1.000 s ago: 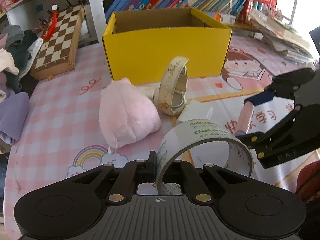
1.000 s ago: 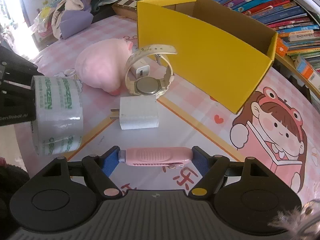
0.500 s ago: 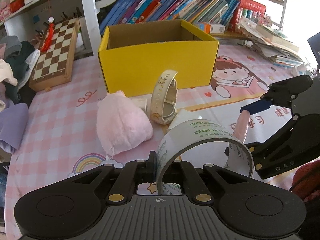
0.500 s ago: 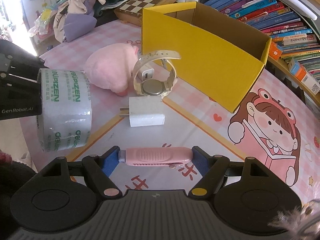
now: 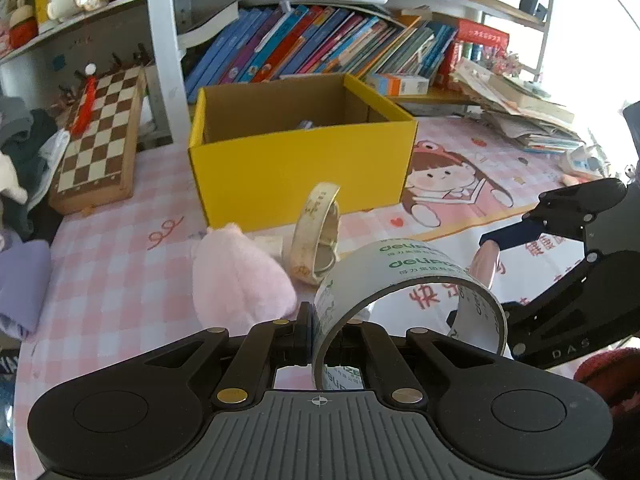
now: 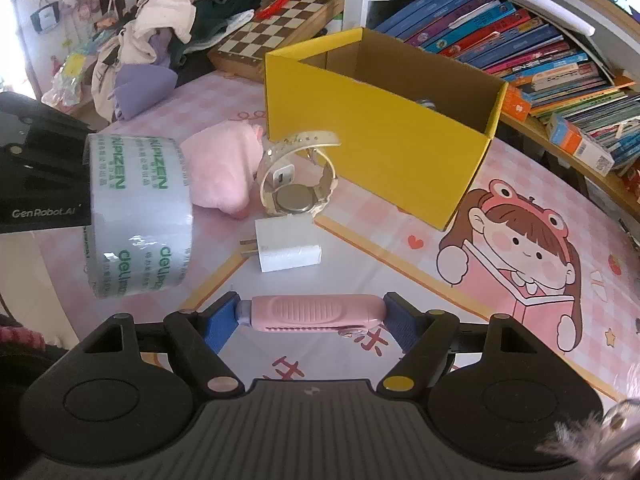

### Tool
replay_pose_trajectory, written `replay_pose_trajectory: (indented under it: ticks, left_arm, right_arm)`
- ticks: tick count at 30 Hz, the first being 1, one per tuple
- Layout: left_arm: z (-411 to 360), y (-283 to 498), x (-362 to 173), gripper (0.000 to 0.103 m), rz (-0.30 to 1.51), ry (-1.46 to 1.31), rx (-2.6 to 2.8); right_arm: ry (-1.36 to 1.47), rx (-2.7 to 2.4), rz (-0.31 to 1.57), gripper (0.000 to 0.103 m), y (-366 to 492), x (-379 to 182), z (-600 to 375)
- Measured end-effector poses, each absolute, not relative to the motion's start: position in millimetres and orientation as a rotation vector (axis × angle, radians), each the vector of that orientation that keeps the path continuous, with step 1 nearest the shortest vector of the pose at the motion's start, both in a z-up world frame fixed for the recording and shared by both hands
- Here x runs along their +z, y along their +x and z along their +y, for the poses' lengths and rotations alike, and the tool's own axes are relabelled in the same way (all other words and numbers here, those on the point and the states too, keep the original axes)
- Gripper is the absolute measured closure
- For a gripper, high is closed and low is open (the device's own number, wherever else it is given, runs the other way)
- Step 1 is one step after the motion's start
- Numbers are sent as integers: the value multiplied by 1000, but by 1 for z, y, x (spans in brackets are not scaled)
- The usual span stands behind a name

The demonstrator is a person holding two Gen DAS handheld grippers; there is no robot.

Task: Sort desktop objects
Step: 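Grasp the clear tape roll rim with the left gripper, then lift the tape roll and stapler and carry both over the yellow box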

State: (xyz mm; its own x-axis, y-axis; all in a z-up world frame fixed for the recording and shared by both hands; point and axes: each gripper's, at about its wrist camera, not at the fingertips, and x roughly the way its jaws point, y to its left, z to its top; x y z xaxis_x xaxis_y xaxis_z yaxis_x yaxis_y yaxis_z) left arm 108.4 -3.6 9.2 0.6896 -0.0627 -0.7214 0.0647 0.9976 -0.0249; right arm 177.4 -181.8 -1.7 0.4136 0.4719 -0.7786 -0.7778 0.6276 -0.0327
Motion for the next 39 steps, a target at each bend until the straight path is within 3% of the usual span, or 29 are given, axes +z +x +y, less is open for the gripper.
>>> replay_pose_trajectory:
  ticks: [15, 39]
  left_arm:
    - [-6, 127, 32, 99, 717, 25, -154]
    - [29, 200, 91, 99, 555, 173, -40]
  right_arm:
    - [-438, 747, 735, 27, 193, 29, -194]
    - [-502, 810, 488, 27, 291, 103, -149]
